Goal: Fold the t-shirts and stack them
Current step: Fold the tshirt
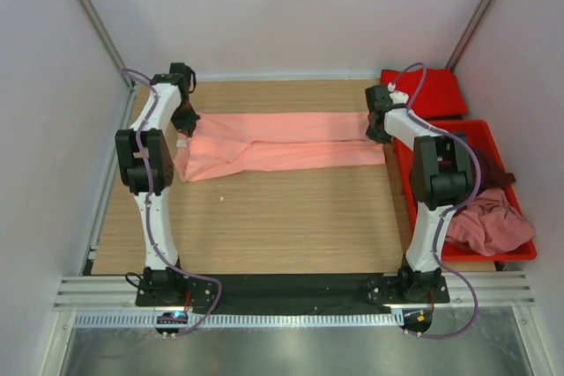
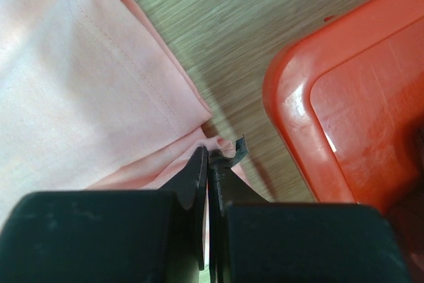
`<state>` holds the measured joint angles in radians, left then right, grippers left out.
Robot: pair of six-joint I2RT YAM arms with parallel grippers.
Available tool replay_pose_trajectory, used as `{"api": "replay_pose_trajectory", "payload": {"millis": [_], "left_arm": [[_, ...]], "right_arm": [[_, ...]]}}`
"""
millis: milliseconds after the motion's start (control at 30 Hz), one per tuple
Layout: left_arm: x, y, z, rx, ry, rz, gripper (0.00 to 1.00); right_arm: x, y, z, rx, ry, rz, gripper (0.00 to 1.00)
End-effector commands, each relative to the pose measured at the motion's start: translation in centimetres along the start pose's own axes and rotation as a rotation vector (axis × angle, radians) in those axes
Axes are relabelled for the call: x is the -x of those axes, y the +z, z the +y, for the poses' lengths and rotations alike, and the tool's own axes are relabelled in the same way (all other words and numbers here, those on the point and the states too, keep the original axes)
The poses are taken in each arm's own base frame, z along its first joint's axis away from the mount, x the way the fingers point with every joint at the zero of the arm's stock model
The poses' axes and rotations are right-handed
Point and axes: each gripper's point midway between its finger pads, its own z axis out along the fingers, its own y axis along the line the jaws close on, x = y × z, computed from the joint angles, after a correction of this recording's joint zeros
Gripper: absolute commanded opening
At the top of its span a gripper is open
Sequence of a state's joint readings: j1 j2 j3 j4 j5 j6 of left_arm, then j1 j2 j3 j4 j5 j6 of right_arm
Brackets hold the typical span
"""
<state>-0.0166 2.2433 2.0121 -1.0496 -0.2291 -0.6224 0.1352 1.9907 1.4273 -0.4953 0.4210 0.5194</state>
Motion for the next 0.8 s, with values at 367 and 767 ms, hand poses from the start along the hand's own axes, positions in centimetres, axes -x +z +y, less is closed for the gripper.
{"api": "replay_pose_trajectory", "payload": {"millis": [367,767], "left_arm": [[2.8,-1.3,1.4,0.072,-0.013,-0.076,0.08],[2.6,-7.9,5.0,0.102,-0.006,-0.175,0.51]], "right_arm": [[4.0,-5.0,-0.4,0.032,0.043,-0.044,0.52],[-2.1,-7.0,-1.8,0.130,-0.009,0.087,0.49]]}}
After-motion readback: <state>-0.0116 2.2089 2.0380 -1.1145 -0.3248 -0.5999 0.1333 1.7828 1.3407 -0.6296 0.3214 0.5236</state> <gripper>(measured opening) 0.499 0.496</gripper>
